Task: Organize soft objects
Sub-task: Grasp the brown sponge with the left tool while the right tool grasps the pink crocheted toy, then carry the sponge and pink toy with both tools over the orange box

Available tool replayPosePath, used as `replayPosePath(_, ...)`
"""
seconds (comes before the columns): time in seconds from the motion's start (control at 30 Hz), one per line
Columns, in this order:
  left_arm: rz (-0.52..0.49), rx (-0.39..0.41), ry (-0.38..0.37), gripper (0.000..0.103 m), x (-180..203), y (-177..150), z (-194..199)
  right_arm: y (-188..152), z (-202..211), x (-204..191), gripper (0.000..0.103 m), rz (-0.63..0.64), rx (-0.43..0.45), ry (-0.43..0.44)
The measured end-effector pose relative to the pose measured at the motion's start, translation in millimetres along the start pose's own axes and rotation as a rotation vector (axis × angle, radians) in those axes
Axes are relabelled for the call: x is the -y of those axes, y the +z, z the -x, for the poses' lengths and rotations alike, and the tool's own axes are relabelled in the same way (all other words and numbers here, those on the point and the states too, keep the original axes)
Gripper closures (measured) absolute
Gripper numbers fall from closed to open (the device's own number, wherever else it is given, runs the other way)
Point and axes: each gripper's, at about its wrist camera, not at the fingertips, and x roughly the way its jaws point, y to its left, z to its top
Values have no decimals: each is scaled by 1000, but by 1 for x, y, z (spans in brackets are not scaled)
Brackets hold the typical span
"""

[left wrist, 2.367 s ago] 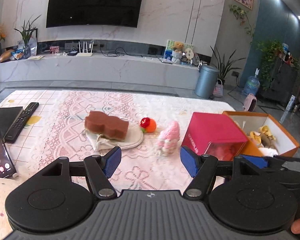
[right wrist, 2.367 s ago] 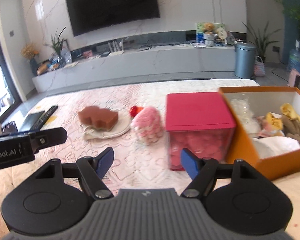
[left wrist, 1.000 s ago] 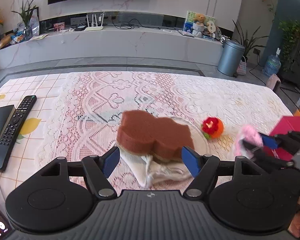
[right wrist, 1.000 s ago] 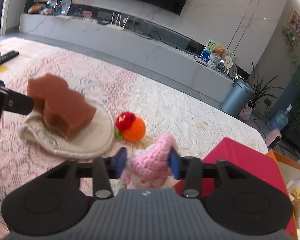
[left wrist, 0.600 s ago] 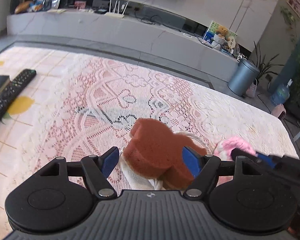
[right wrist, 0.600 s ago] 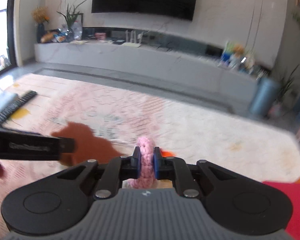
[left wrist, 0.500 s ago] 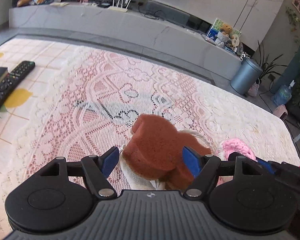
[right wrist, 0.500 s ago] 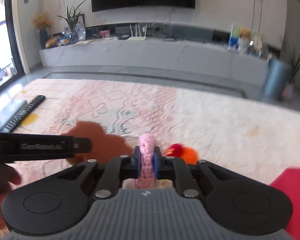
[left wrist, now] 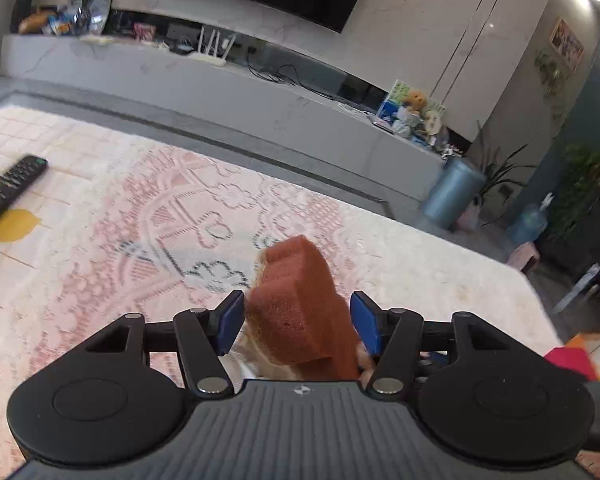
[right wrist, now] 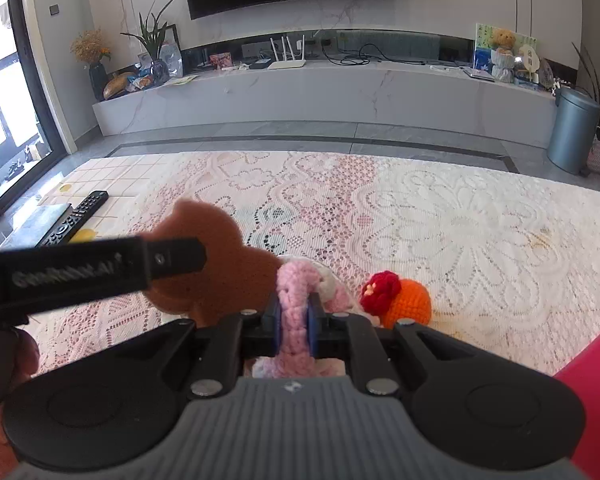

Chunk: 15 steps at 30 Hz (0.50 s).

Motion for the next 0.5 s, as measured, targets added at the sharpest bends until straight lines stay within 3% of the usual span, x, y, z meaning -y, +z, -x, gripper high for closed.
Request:
replayPosePath(0.07, 21, -29, 16, 37, -3, 1, -8, -1, -1, -1, 92, 1, -2, 3)
replayPosePath(0.17, 34, -41, 15, 56, -8, -1, -11, -2, -2, -3, 92, 7, 1, -2)
replayPosePath(0.23, 22, -18, 6, 61, -8, -1, -6, -2, -1, -2, 92, 8, 5, -1)
replayPosePath(0.5, -69, 83, -19, 66, 17, -5, 27, 1, 19, -3, 93, 50, 45, -65)
